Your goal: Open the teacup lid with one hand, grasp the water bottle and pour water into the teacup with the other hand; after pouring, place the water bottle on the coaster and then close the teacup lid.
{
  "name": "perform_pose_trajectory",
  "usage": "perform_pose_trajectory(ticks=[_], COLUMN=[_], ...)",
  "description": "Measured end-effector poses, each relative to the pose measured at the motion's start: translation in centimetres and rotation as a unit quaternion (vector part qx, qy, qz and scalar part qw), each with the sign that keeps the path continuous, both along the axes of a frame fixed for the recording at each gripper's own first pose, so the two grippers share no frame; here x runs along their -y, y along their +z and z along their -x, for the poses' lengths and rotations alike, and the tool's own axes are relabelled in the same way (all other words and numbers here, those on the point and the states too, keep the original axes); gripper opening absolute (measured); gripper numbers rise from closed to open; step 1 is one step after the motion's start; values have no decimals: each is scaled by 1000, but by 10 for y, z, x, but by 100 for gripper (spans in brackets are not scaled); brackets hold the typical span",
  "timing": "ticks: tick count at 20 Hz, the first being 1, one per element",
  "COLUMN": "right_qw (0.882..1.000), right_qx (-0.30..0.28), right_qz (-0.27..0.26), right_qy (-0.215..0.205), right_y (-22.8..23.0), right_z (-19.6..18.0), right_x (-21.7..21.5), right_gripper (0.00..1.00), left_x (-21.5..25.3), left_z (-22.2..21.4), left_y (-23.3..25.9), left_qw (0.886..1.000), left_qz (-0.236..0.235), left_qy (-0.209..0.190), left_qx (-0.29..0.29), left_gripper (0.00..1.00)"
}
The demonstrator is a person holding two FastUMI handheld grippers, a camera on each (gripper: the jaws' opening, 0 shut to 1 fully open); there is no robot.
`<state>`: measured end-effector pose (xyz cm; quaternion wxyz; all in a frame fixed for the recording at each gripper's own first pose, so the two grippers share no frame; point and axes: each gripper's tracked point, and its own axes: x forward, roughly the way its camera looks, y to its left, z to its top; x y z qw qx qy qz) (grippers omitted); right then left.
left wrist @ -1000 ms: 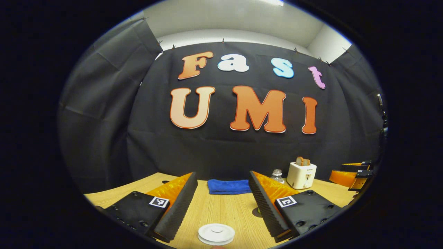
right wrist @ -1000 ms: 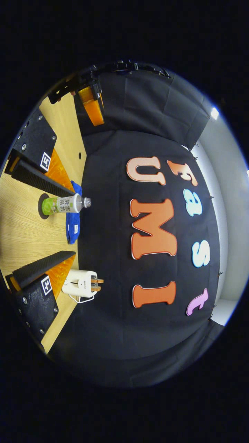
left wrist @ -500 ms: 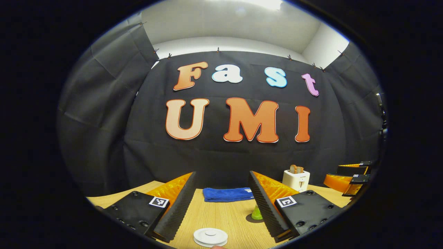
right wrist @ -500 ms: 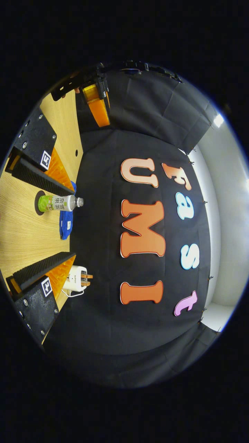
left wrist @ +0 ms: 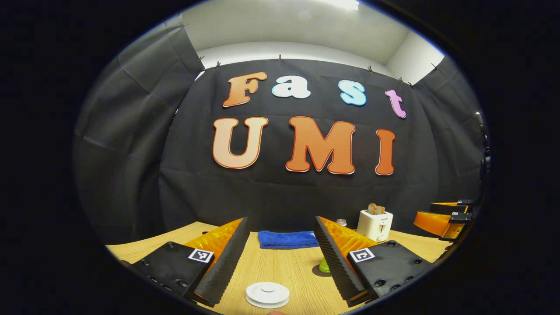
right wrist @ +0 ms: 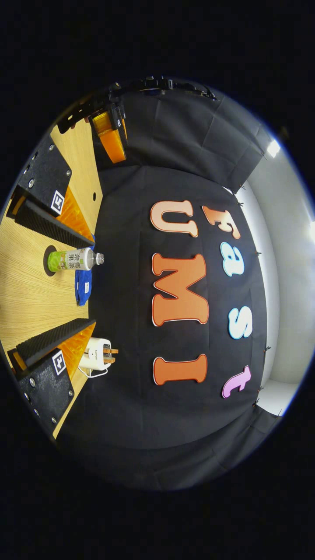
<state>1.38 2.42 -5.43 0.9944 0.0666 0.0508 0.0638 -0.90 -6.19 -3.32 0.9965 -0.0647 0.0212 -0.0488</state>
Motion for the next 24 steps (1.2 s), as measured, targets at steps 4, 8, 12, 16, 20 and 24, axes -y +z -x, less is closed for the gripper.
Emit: perform_pose_trajectory(ticks=[4, 8, 12, 16, 20, 24], right_qw=[1000, 1000, 1000, 1000, 1000, 1000], right_qx=[-2, 0, -11, -8, -9, -13], right_qz=[5, 4, 0, 12, 18, 24], right_qy=[-4, -7, 4, 2, -2, -8], right_y=[-3, -2, -8, -8, -9, -12], right_z=[0, 2, 4, 3, 2, 0], right_x=[3, 5, -2, -3, -2, -1], right_gripper=[97, 96, 96, 96, 96, 96], left_x=[4, 5, 8, 9, 7, 6], left_z=[1, 3, 5, 6, 7, 6], left_y=[-2, 0, -4, -8, -9, -13], left_qw=[1000, 1000, 1000, 1000, 999, 999], left_qz=[-12, -16, -18, -21, -23, -22], left_qy=[-6, -7, -11, -12, -11, -8], left_qx=[-3, -1, -9, -14, -20, -27], left_gripper=[97, 95, 97, 95, 95, 95])
